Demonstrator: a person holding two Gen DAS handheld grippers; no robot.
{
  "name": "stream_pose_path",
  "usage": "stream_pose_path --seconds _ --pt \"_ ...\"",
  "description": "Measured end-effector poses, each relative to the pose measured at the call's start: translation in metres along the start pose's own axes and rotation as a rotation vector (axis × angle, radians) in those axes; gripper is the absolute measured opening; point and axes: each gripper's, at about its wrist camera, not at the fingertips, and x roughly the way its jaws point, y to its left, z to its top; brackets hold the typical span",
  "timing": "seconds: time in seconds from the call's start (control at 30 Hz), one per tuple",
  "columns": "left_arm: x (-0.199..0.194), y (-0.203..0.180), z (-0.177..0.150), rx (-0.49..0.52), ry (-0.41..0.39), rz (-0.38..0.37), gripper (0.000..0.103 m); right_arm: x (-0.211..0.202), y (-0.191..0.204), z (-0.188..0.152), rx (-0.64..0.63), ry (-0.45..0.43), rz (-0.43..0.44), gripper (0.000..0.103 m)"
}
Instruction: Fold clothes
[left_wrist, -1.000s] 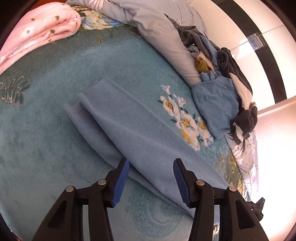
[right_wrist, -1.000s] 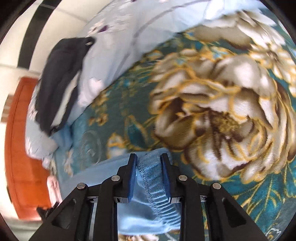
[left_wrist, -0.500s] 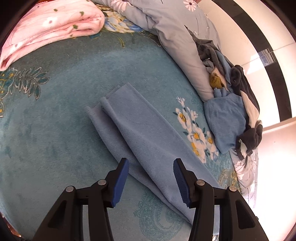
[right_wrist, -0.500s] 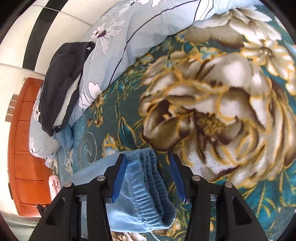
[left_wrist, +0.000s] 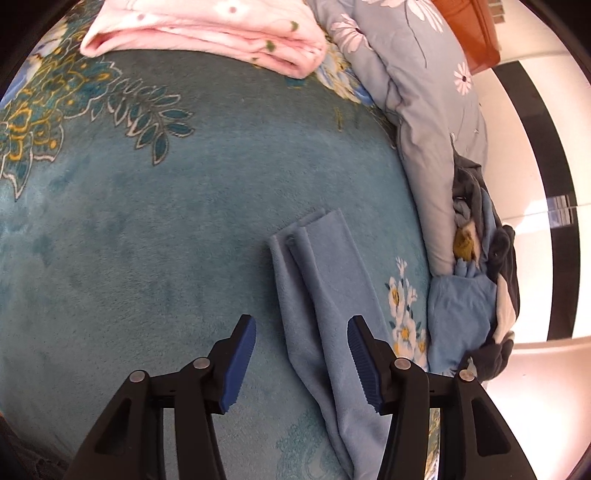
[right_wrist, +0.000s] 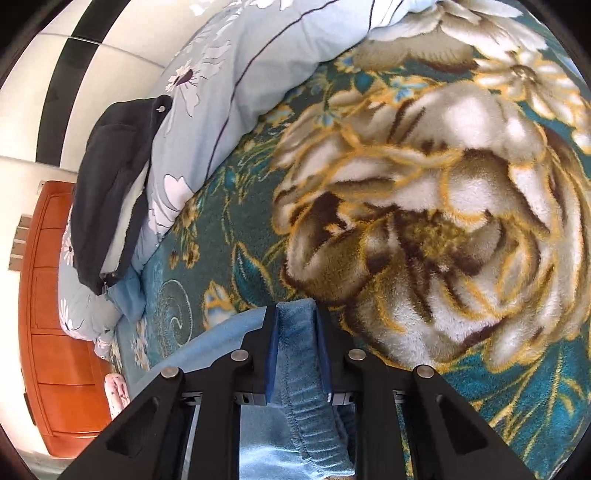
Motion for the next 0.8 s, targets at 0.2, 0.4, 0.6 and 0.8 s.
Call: stream_pose_path --seconds 0.2,0.4,0.6,0.8 --pt "-0.004 0.001 0.005 -0.030 -0.019 -0.096 0.056 -0.008 0.012 0.004 -0.017 0.005 -0.022 0.028" --pt "0.010 -0.017 0.013 0.016 0.006 -0.171 0.056 -0.042 0.051 0.003 -0.101 -0.113 -0.080 0.037" --pt "0.047 -0.008 0.018 -0.026 0.065 -0.105 0.056 -0.002 0.145 -0.024 -0.292 0.005 0.024 0.037" --pt "0.057 0.002 0.022 -0.083 0.070 -0.165 0.056 0.092 0.283 -0.087 -0.558 0.238 0.199 0.039"
